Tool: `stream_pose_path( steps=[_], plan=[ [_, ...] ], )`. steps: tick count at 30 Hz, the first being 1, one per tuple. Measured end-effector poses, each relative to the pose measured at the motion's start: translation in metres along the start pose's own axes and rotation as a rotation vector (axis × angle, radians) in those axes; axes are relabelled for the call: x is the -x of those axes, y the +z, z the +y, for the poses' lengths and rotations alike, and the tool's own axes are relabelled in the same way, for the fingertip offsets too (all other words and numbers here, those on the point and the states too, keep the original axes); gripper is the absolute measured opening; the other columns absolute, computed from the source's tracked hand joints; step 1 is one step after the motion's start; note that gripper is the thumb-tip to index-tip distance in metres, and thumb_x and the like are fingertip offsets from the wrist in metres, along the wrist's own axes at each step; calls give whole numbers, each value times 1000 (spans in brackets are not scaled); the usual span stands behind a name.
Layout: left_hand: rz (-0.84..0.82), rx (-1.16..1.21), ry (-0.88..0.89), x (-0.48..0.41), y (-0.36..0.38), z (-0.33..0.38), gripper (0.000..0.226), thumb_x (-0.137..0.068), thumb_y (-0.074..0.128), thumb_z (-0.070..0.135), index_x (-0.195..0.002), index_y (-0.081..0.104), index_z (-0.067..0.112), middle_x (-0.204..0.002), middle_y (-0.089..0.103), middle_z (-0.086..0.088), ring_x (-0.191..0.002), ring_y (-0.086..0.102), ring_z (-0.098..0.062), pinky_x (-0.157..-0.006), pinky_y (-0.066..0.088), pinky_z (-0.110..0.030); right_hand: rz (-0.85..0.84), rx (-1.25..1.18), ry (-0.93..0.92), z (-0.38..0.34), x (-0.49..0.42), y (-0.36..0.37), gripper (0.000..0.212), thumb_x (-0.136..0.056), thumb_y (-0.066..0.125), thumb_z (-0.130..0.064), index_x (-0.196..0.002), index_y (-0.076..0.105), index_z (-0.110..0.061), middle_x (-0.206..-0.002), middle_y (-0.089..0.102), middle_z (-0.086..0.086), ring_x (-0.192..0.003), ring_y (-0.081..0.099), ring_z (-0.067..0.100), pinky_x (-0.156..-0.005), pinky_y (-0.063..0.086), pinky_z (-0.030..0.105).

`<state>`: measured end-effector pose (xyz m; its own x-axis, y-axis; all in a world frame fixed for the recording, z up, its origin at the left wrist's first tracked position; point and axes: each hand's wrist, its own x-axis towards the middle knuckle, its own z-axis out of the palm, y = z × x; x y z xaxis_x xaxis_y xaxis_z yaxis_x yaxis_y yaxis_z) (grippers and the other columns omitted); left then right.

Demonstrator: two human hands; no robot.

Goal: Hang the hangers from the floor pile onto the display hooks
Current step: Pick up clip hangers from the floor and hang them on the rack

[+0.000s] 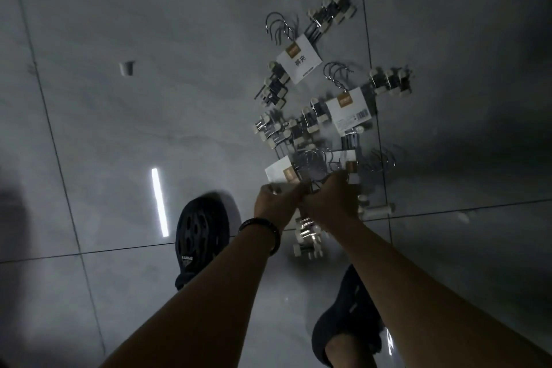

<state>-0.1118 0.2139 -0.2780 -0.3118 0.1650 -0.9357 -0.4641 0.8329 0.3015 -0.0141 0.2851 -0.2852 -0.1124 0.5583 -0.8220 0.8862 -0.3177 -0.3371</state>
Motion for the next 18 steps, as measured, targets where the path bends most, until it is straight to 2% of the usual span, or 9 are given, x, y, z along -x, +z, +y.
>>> stream_pose_path(
  steps=[3, 5, 7, 9, 10, 12, 14, 15, 18],
  plan=[
    [6, -12, -3, 4, -7, 5, 43, -80, 87, 39, -106, 74, 8, -93, 79, -6, -64, 73, -7, -51, 53, -19, -63, -220, 65, -3, 10, -2, 63, -82, 84, -13, -124, 37, -10, -106, 60, 11, -80, 64, 15, -49, 50, 16],
    [27, -10, -26, 3, -13, 9, 43, -77, 88, 35, -109, 74, 10, -97, 79, -10, -68, 75, -15, -51, 54, -20, -81, -372, 95, -4, 20, -1, 57, -87, 75, -2, -126, 35, -10, -108, 54, 10, -81, 59, 11, -52, 50, 15],
    [60, -32, 3, 6, -17, 16, 52, -73, 89, 38, -116, 69, 15, -100, 78, -9, -74, 77, -20, -52, 56, -23, -2, -420, 68, -7, 30, 3, 61, -89, 77, -12, -130, 32, -14, -114, 48, 6, -86, 55, 8, -55, 49, 12],
    [134, -50, 5, 12, -21, 18, 69, -66, 90, 45, -122, 54, 23, -103, 75, -9, -75, 78, -26, -52, 59, -30, 85, -436, -4, -11, 39, 4, 66, -88, 80, -31, -129, 30, -20, -119, 47, 4, -95, 56, 11, -64, 53, 18],
    [177, -41, 13, 16, -23, 16, 71, -68, 90, 42, -123, 47, 26, -104, 73, -10, -74, 78, -28, -51, 59, -32, 100, -466, 0, -13, 43, 1, 64, -87, 81, -37, -125, 32, -20, -116, 50, 3, -97, 59, 16, -68, 56, 25],
    [205, -3, 56, 27, -27, 13, 66, -77, 86, 26, -125, 41, 28, -102, 73, -14, -64, 74, -27, -50, 57, -32, 124, -550, 48, -19, 51, -11, 50, -85, 84, -36, -107, 42, -21, -101, 57, 1, -90, 64, 18, -71, 58, 31],
    [165, 23, 96, 39, -33, 12, 64, -82, 80, 14, -130, 40, 29, -100, 74, -16, -60, 72, -21, -50, 55, -29, 61, -634, 80, -19, 53, -25, 36, -82, 87, -26, -96, 54, -21, -94, 67, 2, -86, 69, 19, -77, 62, 37],
    [128, 38, 95, 47, -36, 15, 63, -84, 79, 12, -132, 41, 28, -101, 74, -16, -59, 71, -16, -48, 54, -27, -22, -669, 102, -19, 54, -33, 31, -81, 87, -22, -97, 61, -16, -95, 72, 9, -86, 71, 23, -82, 62, 43],
    [-39, 115, -15, 72, -46, 31, 40, -93, 75, 12, -127, 55, 17, -97, 70, -14, -55, 67, -7, -44, 50, -22, -317, -662, 175, -21, 63, -54, 33, -84, 79, -8, -105, 65, 13, -101, 71, 32, -78, 67, 35, -73, 55, 47]
  ],
)
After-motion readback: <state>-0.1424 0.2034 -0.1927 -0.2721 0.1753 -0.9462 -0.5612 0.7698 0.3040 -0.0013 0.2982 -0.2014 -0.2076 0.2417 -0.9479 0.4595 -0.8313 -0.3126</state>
